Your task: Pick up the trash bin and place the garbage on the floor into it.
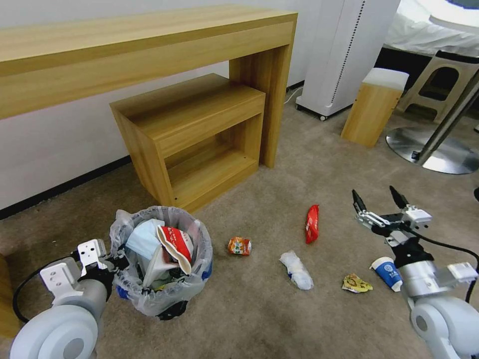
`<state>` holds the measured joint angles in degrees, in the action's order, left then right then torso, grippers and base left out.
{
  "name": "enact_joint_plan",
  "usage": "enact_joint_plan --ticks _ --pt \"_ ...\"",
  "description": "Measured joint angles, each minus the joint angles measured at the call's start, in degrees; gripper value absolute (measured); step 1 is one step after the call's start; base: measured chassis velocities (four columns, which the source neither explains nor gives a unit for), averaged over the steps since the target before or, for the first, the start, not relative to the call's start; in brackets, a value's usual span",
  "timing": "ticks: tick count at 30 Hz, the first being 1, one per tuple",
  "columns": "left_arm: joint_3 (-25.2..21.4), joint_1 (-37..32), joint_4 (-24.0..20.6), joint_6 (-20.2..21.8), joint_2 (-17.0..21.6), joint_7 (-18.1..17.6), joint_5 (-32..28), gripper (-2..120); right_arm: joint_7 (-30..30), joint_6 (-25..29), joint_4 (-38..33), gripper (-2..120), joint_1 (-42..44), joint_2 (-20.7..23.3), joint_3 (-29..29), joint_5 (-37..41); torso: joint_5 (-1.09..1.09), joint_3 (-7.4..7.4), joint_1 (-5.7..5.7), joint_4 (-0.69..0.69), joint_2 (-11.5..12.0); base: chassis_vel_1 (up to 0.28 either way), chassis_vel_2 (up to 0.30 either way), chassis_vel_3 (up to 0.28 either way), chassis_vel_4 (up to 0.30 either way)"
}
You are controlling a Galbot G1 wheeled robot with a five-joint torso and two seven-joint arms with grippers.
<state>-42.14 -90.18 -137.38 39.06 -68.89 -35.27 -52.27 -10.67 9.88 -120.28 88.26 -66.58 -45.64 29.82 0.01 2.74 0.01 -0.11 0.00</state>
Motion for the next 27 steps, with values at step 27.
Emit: enact_joint_plan --ticks 27 --pt "-0.97 0.08 -0.02 -1.28 0.19 1.64 0.13 0 -2.44 1.15 0.36 100 -0.9 -1.83 4.38 -1.0 -0.01 0.0 0.0 0.0 0.0 0.0 0.0 0.0 0.0"
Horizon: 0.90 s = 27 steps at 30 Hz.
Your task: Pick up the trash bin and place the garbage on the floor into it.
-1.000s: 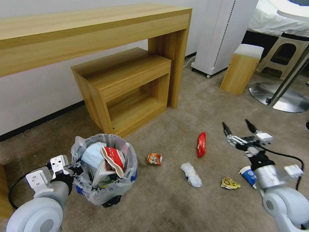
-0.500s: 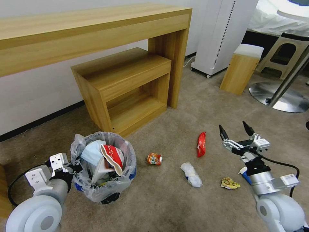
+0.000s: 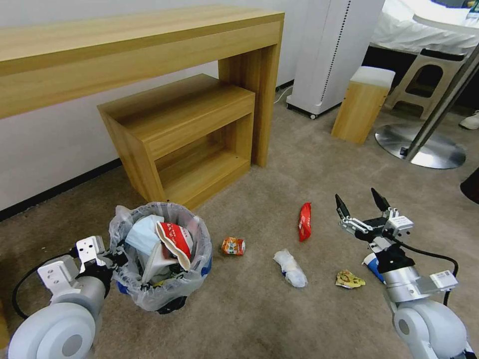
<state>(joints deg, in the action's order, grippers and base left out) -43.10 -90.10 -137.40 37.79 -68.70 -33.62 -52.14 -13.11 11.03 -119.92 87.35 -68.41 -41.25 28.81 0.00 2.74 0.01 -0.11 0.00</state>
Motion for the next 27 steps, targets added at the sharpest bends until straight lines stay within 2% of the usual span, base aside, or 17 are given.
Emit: enact_joint_plan --ticks 14,23,24,27 --pt "-1.98 -0.88 -1.55 -0.02 0.0 -0.02 0.24 0 -0.17 0.22 0.03 100 0.56 -0.88 1.86 -0.85 0.0 -0.01 -0.01 0.0 0.0 -0.022 0.014 0.015 -0.022" --pt "-2.17 -1.43 -2.08 -0.07 -0.04 0.01 0.25 0 2.11 -0.35 0.25 100 1.09 -1.23 2.95 -2.05 -0.01 0.0 0.0 0.0 0.0 -0.194 0.179 0.185 -0.189" --pt "-2.17 -1.47 -2.09 -0.08 -0.04 0.02 0.25 0 2.89 -0.94 0.24 100 1.25 -1.22 3.29 -2.56 0.04 0.01 0.0 -0.01 0.0 -0.23 0.238 0.225 -0.225" --pt "-2.17 -1.57 -2.18 -0.13 -0.03 0.05 0.25 0 4.57 -2.57 0.34 100 1.65 -0.76 4.42 -4.25 -0.04 0.03 0.01 0.0 0.0 -0.205 0.197 0.196 -0.208"
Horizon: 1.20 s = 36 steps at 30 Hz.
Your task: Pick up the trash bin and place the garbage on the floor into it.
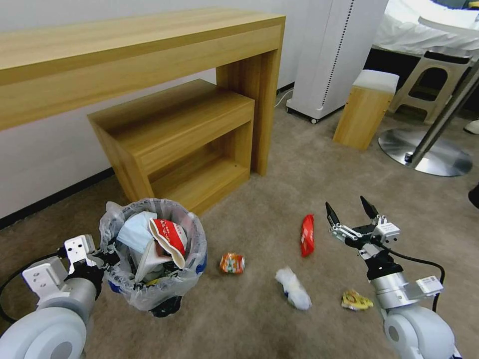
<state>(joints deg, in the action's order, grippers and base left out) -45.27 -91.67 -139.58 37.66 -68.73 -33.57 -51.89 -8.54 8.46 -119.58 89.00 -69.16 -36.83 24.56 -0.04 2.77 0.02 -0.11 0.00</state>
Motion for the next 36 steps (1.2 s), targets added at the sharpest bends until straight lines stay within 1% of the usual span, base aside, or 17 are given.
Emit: enact_joint_plan --ticks 2,3,5,6,7,10,11,12,14,15,18,19,20,22,23,26,36 --pt "0.01 -0.1 -0.08 -0.05 0.03 0.0 0.01 0 1.4 -2.14 0.5 100 0.46 1.05 1.24 -2.29 0.08 0.0 0.0 0.0 0.0 -0.095 0.126 0.125 -0.106" --pt "0.01 -0.1 -0.08 -0.05 0.03 0.0 0.01 0 1.4 -2.14 0.5 100 0.46 1.05 1.24 -2.29 0.08 0.0 0.0 0.0 0.0 -0.059 0.082 0.093 -0.106" --pt "0.05 -0.33 -0.29 -0.05 0.07 0.01 0.01 0 2.85 -5.84 1.29 100 0.88 2.63 2.98 -4.2 0.01 -0.02 0.0 0.0 0.0 -0.029 0.041 0.007 -0.018" --pt "0.05 -0.43 -0.41 -0.05 0.09 0.01 0.01 0 2.99 -8.01 1.63 100 0.96 3.46 3.62 -5.02 0.03 -0.04 -0.01 0.0 0.0 0.0 0.0 0.0 0.0" --pt "0.05 -0.43 -0.41 -0.05 0.09 0.01 0.01 0 2.99 -8.01 1.63 100 0.96 3.46 3.62 -5.02 0.03 -0.04 -0.01 0.0 0.0 0.0 0.0 0.0 0.0" --pt "-0.04 -0.76 -0.97 -0.05 0.24 0.02 0.0 0 -0.38 -17.72 2.83 100 0.97 7.32 5.62 -8.33 0.03 -0.04 -0.01 0.0 -0.01 0.027 -0.035 -0.031 0.039" --pt "-0.04 -0.76 -0.97 -0.05 0.24 0.02 0.0 0 -0.38 -17.72 2.83 100 0.97 7.32 5.62 -8.33 0.03 -0.04 -0.01 0.0 -0.01 0.0 0.0 0.0 0.0" --pt "-0.12 -0.83 -1.17 -0.05 0.28 0.02 -0.04 0 -0.96 -20.13 3.06 100 0.83 8.2 6.38 -8.66 0.04 -0.04 -0.01 0.0 -0.01 0.0 0.0 0.0 0.0" --pt "-0.35 -0.96 -1.51 -0.03 0.31 -0.02 -0.13 0 -1.61 -27.84 3.01 100 0.34 9.79 8.14 -8.19 0.03 -0.04 -0.01 0.0 0.0 0.0 0.0 0.0 0.0" --pt "-0.35 -0.96 -1.51 -0.03 0.31 -0.02 -0.13 0 -1.61 -27.84 3.01 100 0.34 9.79 8.14 -8.19 0.03 -0.04 -0.01 0.0 0.0 0.0 0.0 0.0 0.0" --pt "-0.44 -1.35 -1.81 0.01 0.17 -0.08 -0.13 0 -1.63 -36.04 3.38 100 -0.49 11.13 10.08 -8.47 0.03 -0.03 -0.01 0.01 0.0 0.0 0.0 0.0 0.0" --pt "-0.44 -1.35 -1.81 0.01 0.17 -0.08 -0.13 0 -1.63 -36.04 3.38 100 -0.49 11.13 10.08 -8.47 0.03 -0.03 -0.01 0.01 0.0 0.0 0.0 0.0 0.0" --pt "-0.44 -1.46 -1.9 0.02 0.06 -0.1 -0.09 0 -1.64 -38.86 3.7 100 -0.67 11.67 10.82 -8.94 0.04 -0.03 -0.01 0.01 0.0 0.0 0.0 0.0 0.0" --pt "-0.31 -1.5 -2.03 0.04 -0.13 -0.12 0.1 0 -1.79 -42.49 4.21 100 -0.76 12.51 11.95 -9.65 0.03 -0.03 -0.01 0.01 -0.01 0.0 0.0 0.0 0.0" --pt "-0.1 -1.49 -2.09 0.04 -0.26 -0.15 0.29 0 -2.08 -43.64 4.68 100 -0.8 12.83 12.52 -10.34 0.03 -0.03 -0.01 0.0 0.0 0.0 0.0 0.0 0.0" --pt "0.36 -1.47 -2.14 0.06 -0.55 -0.18 0.67 0 -3.22 -44.25 6.16 100 -1.11 13.19 13.4 -12.02 0.04 -0.03 -0.01 0.0 0.0 0.0 0.0 0.0 0.0" --pt "0.9 -1.31 -2.16 0.09 -1.16 -0.23 1.29 0 -6.07 -43.74 11.2 100 -2.77 13.61 15.38 -15.65 0.04 -0.03 -0.01 0.0 -0.01 0.0 0.0 0.0 0.0"
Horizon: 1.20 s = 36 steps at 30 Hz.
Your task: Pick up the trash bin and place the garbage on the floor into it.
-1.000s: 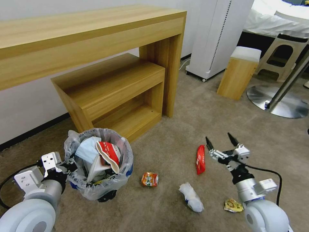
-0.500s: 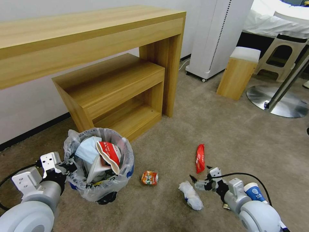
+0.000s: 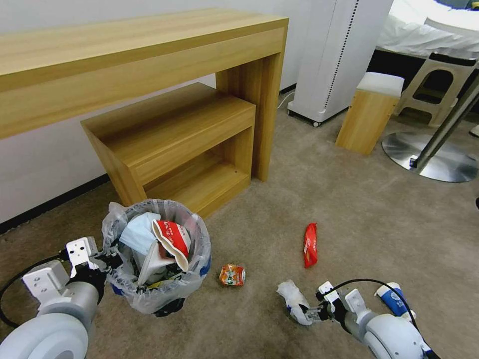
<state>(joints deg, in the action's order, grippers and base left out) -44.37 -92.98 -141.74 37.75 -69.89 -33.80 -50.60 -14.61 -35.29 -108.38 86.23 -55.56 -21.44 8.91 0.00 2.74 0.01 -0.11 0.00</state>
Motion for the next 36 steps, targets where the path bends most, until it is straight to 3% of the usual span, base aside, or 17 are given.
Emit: enact_joint_plan --ticks 23,36 --pt "0.79 0.39 0.84 0.0 -0.4 0.07 1.42 0 -4.81 8.3 8.47 100 -4.26 -3.38 5.54 -1.26 0.01 0.0 0.0 0.0 0.0 0.0 0.0 0.0 0.0" --pt "0.63 0.7 1.19 0.0 0.04 0.19 1.23 0 -3.74 8.37 13.14 100 -6.55 -7.01 7.61 -3.42 0.0 0.0 0.0 0.0 0.0 0.0 0.0 0.0 0.0"
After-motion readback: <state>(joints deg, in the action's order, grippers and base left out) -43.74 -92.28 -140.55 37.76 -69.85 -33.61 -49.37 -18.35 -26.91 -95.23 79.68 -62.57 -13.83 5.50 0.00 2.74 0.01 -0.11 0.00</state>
